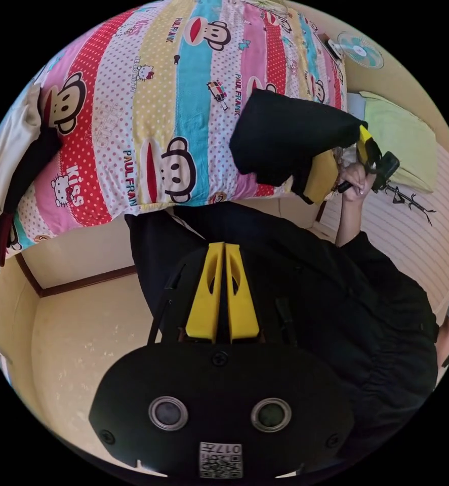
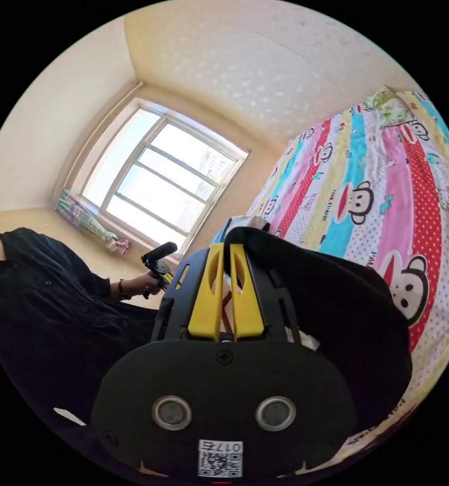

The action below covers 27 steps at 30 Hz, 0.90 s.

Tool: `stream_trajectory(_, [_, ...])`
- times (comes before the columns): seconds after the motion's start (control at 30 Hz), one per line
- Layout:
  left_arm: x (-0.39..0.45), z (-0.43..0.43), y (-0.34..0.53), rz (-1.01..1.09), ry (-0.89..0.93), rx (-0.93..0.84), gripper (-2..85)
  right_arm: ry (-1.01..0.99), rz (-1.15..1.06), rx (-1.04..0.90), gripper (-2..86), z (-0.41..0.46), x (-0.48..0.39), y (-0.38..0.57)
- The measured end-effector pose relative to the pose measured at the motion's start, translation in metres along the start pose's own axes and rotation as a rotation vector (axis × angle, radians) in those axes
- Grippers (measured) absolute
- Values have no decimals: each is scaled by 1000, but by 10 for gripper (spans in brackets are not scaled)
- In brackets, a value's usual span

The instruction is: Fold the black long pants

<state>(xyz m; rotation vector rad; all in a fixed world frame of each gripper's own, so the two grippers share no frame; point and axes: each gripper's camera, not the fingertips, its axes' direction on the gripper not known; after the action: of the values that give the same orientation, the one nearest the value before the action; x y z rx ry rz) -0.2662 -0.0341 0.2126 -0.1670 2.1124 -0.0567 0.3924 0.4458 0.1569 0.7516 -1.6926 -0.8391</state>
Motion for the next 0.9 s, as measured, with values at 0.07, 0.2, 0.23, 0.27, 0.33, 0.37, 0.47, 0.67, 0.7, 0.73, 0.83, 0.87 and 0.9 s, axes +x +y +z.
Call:
stream_trajectory(0.07, [-13, 3, 0, -21, 9, 21, -10, -119, -6, -173, 33, 61, -8, -19])
stream_trajectory(0.2, [-50, 15, 3, -80, 64, 32, -6, -76, -80, -621, 43, 169, -46, 6])
stream_trajectory(0.23, [-58, 16, 5, -85, 72, 43, -4, -67, -62, -630, 47, 169, -48, 12])
stream_trajectory(0.27, [-62, 16, 6, -85, 74, 50, 0, -64, 3, -621, 54, 159, -44, 27])
stream_trajectory(0.33, [-75, 19, 1, -74, 71, 61, 35, -92, 135, -572, 66, 128, -27, 49])
stream_trajectory(0.37, [-77, 20, -3, -66, 66, 60, 49, -108, 244, -512, 74, 99, -12, 66])
stream_trajectory(0.47, [-68, 31, -38, 30, 42, 17, 105, -51, 530, -260, 93, 5, 26, 113])
stream_trajectory(0.67, [-14, 48, -119, 266, 15, -102, 109, 167, 1047, 334, 163, -153, 74, 205])
stream_trajectory(0.7, [-6, 50, -127, 295, 12, -113, 106, 100, 1064, 452, 173, -165, 83, 208])
stream_trajectory(0.73, [0, 51, -133, 318, 11, -124, 104, 65, 1063, 498, 176, -168, 89, 207])
stream_trajectory(0.83, [4, 53, -141, 340, -7, -150, 100, -30, 1107, 525, 170, -160, 129, 176])
stream_trajectory(0.87, [3, 52, -141, 338, -12, -154, 100, -54, 1158, 467, 154, -148, 147, 157])
stream_trajectory(0.9, [-1, 50, -142, 324, -24, -157, 100, -62, 1189, 416, 91, -134, 159, 135])
